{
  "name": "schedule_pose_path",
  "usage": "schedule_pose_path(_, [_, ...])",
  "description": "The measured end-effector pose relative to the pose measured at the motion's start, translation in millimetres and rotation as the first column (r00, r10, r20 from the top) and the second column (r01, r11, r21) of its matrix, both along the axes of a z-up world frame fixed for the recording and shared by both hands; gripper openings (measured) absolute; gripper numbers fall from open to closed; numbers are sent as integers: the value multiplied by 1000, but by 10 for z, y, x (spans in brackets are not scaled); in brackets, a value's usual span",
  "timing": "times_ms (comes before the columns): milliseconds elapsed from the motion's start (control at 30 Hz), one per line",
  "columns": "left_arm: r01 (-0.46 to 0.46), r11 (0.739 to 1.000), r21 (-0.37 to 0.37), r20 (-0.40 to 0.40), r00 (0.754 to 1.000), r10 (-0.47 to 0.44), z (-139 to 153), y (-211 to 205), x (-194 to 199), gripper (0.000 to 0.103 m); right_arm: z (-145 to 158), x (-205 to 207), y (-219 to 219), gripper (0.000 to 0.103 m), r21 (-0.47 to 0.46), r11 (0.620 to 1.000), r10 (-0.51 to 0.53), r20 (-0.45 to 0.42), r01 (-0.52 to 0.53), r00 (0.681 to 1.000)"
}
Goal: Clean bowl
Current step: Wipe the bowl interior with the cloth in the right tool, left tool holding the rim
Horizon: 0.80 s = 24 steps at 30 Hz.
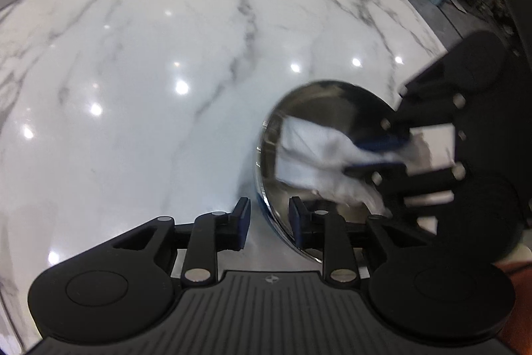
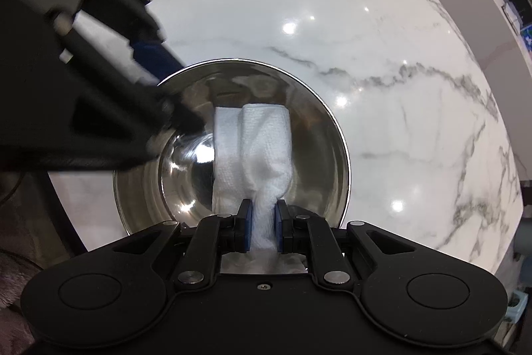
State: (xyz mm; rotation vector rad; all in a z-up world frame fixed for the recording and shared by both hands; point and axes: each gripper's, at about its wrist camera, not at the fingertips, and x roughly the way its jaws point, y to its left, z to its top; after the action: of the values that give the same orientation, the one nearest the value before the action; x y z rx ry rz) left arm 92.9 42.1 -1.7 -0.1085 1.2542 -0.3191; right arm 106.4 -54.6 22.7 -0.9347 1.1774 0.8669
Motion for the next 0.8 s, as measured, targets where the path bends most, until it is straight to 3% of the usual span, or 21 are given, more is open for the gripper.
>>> schedule_pose_path(233, [-18, 1000, 11, 23, 1000, 18, 7, 4, 26, 13, 19, 8, 10, 11, 5, 1000, -5, -12, 5, 1000])
schedule_pose_path(333, [-40, 999, 23, 43, 998, 39, 16, 10, 54, 7, 59, 18, 1, 11, 46, 999, -21, -67, 24, 998])
schedule_pose_path(533, [-63, 997, 40, 66, 996, 60, 27, -4, 92, 6, 131, 33, 16, 11, 124, 991, -30, -179, 53, 983])
schedule_pose_path(800, [-63, 997, 39, 72, 996, 60, 30, 9, 106, 6, 51, -47, 123, 11, 71, 997, 34, -132, -25, 991])
